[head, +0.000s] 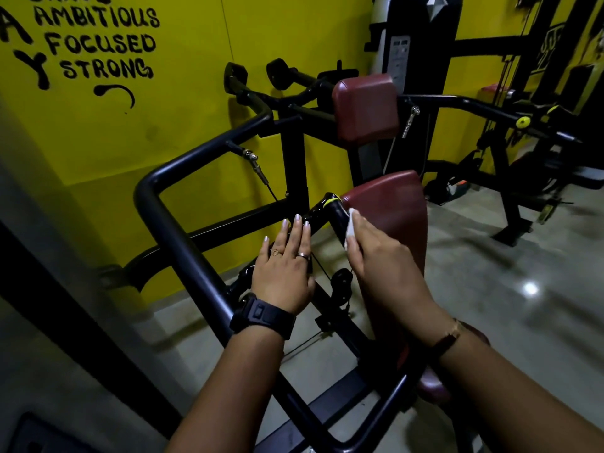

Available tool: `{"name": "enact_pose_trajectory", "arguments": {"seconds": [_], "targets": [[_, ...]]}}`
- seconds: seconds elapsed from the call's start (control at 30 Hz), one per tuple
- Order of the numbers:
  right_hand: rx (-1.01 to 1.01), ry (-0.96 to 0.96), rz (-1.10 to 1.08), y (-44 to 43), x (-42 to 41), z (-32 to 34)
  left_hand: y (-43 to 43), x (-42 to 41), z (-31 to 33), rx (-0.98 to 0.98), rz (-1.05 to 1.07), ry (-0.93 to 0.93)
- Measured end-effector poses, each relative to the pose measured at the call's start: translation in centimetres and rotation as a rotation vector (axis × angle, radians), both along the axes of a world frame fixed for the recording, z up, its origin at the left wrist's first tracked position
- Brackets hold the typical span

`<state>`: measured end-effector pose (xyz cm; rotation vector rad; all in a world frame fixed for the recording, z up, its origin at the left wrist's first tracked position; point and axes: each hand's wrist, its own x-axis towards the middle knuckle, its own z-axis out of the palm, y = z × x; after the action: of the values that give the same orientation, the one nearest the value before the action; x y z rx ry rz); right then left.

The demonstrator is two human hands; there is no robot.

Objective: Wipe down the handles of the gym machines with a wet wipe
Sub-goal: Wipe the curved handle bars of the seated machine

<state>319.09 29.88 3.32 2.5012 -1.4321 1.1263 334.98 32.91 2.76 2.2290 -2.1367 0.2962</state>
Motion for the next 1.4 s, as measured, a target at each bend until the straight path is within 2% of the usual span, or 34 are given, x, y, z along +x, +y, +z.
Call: {"name": "enact_pose_trajectory", "arguments": {"seconds": [0.13, 0.27, 0.47, 0.6, 0.9, 1.03, 1.1, 1.17, 1.3, 1.4], "targets": [[-0.062, 0.152, 0.065, -0.3, 0.9, 0.4, 0.0, -0.1, 0.0, -0.009, 0.001, 0.008], [-0.237, 0.231, 0.061, 2.0, -0.4, -1.2, 0.0, 0.0, 0.0, -0.014, 0.0, 0.013], [-0.073, 0.025, -0.032, 2.5, -1.5, -2.4, 0.1, 0.1, 0.0, -0.002, -0.001, -0.001], [0.069, 0.015, 0.003, -0.4, 0.0, 0.1, 0.1, -0.1, 0.1, -0.007, 0.0, 0.008], [-0.19, 0.282, 0.012, 1.2, 0.1, -1.0, 0.1, 0.0, 0.1, -0.014, -0.002, 0.006], [-0.125, 0.122, -0.076, 2.4, -0.9, -2.0, 0.0, 0.1, 0.0, -0.018, -0.009, 0.015], [-0.022, 0.055, -0.076, 1.7, -0.6, -1.1, 0.0, 0.1, 0.0, -0.016, -0.009, 0.017], [-0.011, 0.015, -0.066, 0.5, 0.0, 0.1, 0.0, 0.0, 0.0, -0.016, -0.007, 0.013], [-0.044, 0.089, -0.03, -1.1, 1.5, 0.9, 0.0, 0.0, 0.0, -0.007, -0.001, 0.006], [-0.13, 0.213, 0.03, -0.8, 1.3, 0.4, 0.0, 0.0, 0.1, -0.001, 0.0, -0.001]]}}
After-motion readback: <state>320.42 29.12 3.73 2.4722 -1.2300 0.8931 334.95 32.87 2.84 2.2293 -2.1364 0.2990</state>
